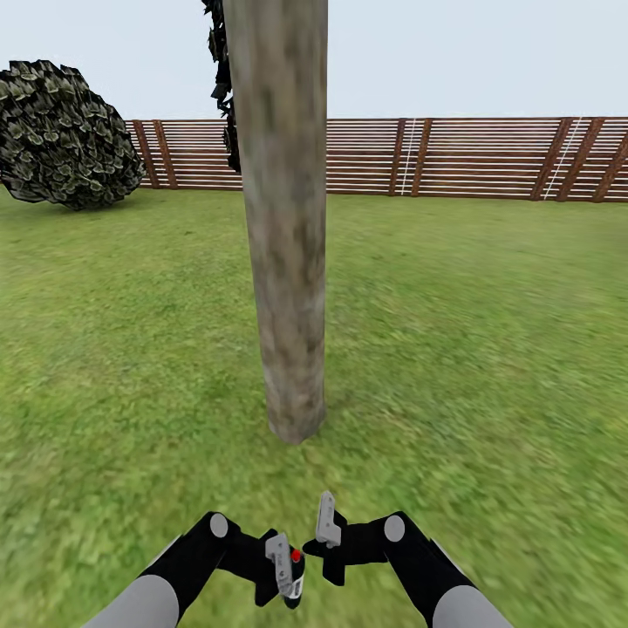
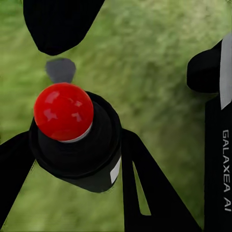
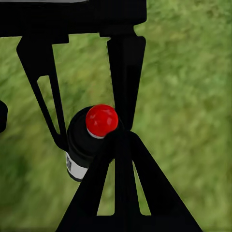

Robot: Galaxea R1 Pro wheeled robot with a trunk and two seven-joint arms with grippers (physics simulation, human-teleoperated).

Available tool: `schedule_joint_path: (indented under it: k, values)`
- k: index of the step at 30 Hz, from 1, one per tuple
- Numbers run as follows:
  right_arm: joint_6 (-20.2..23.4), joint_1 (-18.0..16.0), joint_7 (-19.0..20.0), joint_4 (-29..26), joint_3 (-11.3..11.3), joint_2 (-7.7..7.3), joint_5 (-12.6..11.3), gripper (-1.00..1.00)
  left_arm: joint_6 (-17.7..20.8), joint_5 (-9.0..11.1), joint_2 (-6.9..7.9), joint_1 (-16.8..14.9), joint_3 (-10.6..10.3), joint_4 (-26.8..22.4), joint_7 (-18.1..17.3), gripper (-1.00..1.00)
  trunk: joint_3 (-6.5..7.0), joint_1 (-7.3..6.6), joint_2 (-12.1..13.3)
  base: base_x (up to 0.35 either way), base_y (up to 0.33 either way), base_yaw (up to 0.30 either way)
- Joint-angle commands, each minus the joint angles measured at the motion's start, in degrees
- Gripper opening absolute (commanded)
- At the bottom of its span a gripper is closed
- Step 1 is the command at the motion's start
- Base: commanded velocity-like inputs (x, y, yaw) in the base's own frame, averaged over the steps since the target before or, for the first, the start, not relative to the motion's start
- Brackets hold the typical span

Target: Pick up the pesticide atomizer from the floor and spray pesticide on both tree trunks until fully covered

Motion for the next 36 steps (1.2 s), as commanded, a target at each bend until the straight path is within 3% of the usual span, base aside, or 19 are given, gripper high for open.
schedule_joint_path:
  k: [1, 11, 17, 21, 24, 27, 32, 36]
  values:
    - [-0.3, 0.0, 0.0, -0.1, -0.1, 0.02, 0.5, -1.00, -1.0, -0.5, -0.06, 0.0, 0.1, 0.0, 0.0, -1.00, -0.05, -0.01, 0.0, 0.000, 0.000, 0.000]
    - [-0.3, 0.0, 0.0, -0.1, -0.1, 0.02, 0.5, -1.00, -1.4, 1.0, -0.05, 0.0, 0.1, 0.0, 0.0, -1.00, -0.05, -0.01, 0.0, 0.000, 0.000, 0.000]
    - [-0.3, 0.0, 0.0, -0.1, -0.1, 0.02, 0.5, -1.00, -1.3, 1.0, 0.07, 0.0, 0.0, 0.2, 0.0, -1.00, -0.05, -0.01, 0.0, 0.000, 0.000, 0.000]
    - [-0.3, 0.0, 0.1, -0.1, -0.1, 0.02, 0.5, -1.00, -1.5, 0.4, 0.95, 0.0, -0.3, 0.9, 0.7, -1.00, -0.05, -0.01, 0.0, 0.000, 0.000, 0.000]
    - [-0.3, 0.0, 0.0, -0.1, -0.1, 0.02, 0.5, -1.00, -1.3, 0.1, 2.66, 0.1, -0.5, 1.0, 1.8, -1.00, -0.05, -0.01, 0.0, 0.000, 0.000, 0.000]
    - [-0.3, 0.0, 0.0, 0.0, -0.1, -0.06, 0.5, -1.00, -1.1, -0.2, 5.38, 0.1, -0.6, 1.1, 2.0, -1.00, -0.05, -0.01, 0.0, 0.000, 0.000, 0.000]
    - [-0.3, 0.0, -0.1, 0.2, -0.4, -0.20, 0.5, -1.00, -0.8, -5.1, 7.68, 0.4, -0.3, 1.1, 2.1, -1.00, -0.05, -0.01, 0.0, 0.000, 0.000, 0.000]
    - [-0.4, 0.0, -0.3, 0.5, -0.5, -0.59, 0.7, -1.00, -0.6, -5.5, 10.34, 0.7, 0.7, 1.1, 3.0, -1.00, -0.05, -0.01, 0.0, 0.000, 0.000, 0.000]
